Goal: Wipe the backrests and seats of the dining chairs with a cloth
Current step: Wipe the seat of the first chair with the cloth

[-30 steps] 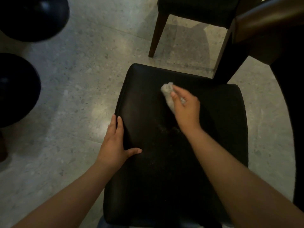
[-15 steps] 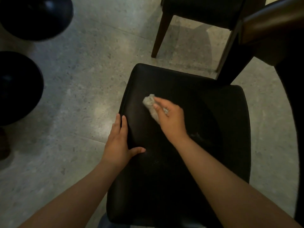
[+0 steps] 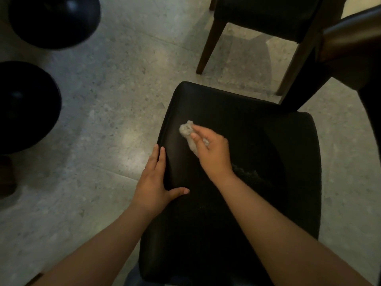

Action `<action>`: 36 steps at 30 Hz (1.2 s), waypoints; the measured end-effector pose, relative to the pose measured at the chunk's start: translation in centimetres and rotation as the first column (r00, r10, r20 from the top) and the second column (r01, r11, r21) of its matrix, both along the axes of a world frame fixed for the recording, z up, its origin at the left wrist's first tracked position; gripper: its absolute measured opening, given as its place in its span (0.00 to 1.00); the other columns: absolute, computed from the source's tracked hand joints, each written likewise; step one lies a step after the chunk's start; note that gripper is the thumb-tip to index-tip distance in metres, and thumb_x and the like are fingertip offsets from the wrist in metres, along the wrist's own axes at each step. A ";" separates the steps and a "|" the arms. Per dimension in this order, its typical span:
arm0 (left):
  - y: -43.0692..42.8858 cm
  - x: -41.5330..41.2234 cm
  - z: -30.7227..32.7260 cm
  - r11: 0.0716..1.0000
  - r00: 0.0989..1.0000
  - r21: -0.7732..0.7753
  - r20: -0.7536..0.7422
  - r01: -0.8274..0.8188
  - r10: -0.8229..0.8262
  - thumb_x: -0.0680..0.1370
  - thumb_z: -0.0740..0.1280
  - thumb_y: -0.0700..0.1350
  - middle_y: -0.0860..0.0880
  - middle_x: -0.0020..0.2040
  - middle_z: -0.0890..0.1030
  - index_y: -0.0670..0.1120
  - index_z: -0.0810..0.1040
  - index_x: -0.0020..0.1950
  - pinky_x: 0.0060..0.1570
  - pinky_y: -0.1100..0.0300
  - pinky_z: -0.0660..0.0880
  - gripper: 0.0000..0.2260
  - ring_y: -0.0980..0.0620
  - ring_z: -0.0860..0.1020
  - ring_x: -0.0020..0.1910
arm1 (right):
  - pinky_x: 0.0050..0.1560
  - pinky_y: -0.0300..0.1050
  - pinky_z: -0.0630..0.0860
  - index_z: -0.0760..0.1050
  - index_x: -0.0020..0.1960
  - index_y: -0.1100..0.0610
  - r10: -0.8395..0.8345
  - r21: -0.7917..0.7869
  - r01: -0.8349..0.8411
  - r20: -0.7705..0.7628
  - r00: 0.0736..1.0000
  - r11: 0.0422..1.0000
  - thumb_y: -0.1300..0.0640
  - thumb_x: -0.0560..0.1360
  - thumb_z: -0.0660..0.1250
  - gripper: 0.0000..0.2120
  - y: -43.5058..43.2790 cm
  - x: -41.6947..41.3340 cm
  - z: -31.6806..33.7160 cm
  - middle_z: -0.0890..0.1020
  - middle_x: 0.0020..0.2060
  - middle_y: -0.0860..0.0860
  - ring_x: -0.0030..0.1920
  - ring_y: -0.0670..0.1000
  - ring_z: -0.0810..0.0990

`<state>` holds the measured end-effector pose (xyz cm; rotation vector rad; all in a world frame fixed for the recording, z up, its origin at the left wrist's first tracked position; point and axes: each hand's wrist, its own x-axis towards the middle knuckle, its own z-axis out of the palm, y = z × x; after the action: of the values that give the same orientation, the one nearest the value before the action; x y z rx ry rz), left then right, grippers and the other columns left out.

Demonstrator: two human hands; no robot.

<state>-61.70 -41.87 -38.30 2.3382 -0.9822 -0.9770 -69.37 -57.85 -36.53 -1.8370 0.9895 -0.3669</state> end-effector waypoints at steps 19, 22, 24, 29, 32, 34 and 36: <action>3.4 1.2 -1.1 0.987 0.973 -0.049 -0.180 -0.154 0.142 0.62 0.70 0.69 0.56 0.75 0.62 0.59 0.52 0.78 0.67 0.59 0.66 0.50 0.58 0.64 0.71 | 0.56 0.25 0.70 0.74 0.67 0.53 0.006 -0.048 -0.006 -0.010 1.000 0.999 0.58 0.79 0.63 0.16 -1.4 2.9 0.7 0.78 0.62 0.47 0.57 0.34 0.74; 3.4 1.2 -1.4 0.986 0.971 -0.054 -0.189 -0.157 0.144 0.61 0.69 0.71 0.58 0.75 0.61 0.61 0.51 0.78 0.66 0.61 0.65 0.50 0.60 0.63 0.70 | 0.65 0.37 0.70 0.74 0.66 0.54 -0.002 -0.200 -0.022 -0.122 0.993 0.980 0.58 0.80 0.63 0.16 -4.4 4.9 0.8 0.77 0.64 0.50 0.63 0.43 0.74; 3.5 1.2 -1.5 0.984 0.968 -0.059 -0.200 -0.165 0.151 0.61 0.69 0.71 0.58 0.75 0.61 0.61 0.51 0.78 0.66 0.62 0.66 0.50 0.61 0.63 0.70 | 0.69 0.45 0.68 0.75 0.66 0.54 0.016 -0.252 -0.071 -0.213 0.977 0.965 0.59 0.80 0.63 0.15 -4.4 5.9 0.2 0.77 0.65 0.52 0.65 0.48 0.74; 3.4 1.2 -1.4 0.983 0.969 -0.077 -0.197 -0.169 0.151 0.62 0.71 0.68 0.56 0.75 0.62 0.58 0.53 0.78 0.67 0.61 0.65 0.50 0.60 0.64 0.70 | 0.71 0.49 0.66 0.78 0.63 0.55 0.175 -0.228 -0.209 -0.163 0.971 0.951 0.60 0.79 0.63 0.13 0.1 5.1 -0.4 0.79 0.62 0.52 0.65 0.49 0.75; 3.3 1.1 -1.2 0.985 0.973 -0.074 -0.184 -0.157 0.141 0.65 0.75 0.63 0.55 0.76 0.61 0.56 0.52 0.79 0.68 0.62 0.64 0.49 0.59 0.63 0.71 | 0.65 0.36 0.70 0.78 0.63 0.54 0.325 -0.116 -0.340 -0.133 0.936 0.933 0.60 0.79 0.64 0.14 1.2 4.3 0.1 0.81 0.60 0.51 0.62 0.46 0.76; 3.4 1.2 -1.1 0.985 0.973 -0.073 -0.182 -0.155 0.139 0.66 0.75 0.61 0.55 0.76 0.60 0.56 0.52 0.79 0.68 0.63 0.62 0.48 0.59 0.62 0.72 | 0.55 0.23 0.67 0.77 0.65 0.52 0.247 -0.097 -0.259 -0.118 0.962 0.961 0.58 0.79 0.64 0.14 0.0 4.8 0.6 0.80 0.60 0.49 0.58 0.40 0.75; 3.4 1.2 -1.1 0.985 0.972 -0.071 -0.188 -0.157 0.142 0.66 0.75 0.61 0.56 0.76 0.60 0.56 0.52 0.79 0.67 0.64 0.62 0.48 0.59 0.62 0.71 | 0.54 0.24 0.65 0.75 0.66 0.52 0.102 -0.167 -0.127 -0.149 0.984 0.978 0.57 0.79 0.63 0.15 -2.1 5.9 0.9 0.79 0.61 0.48 0.58 0.39 0.74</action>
<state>-60.53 -38.44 -39.37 2.1725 -0.7500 -1.0452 -63.49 -59.90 -35.61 -2.0934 0.9651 -0.2644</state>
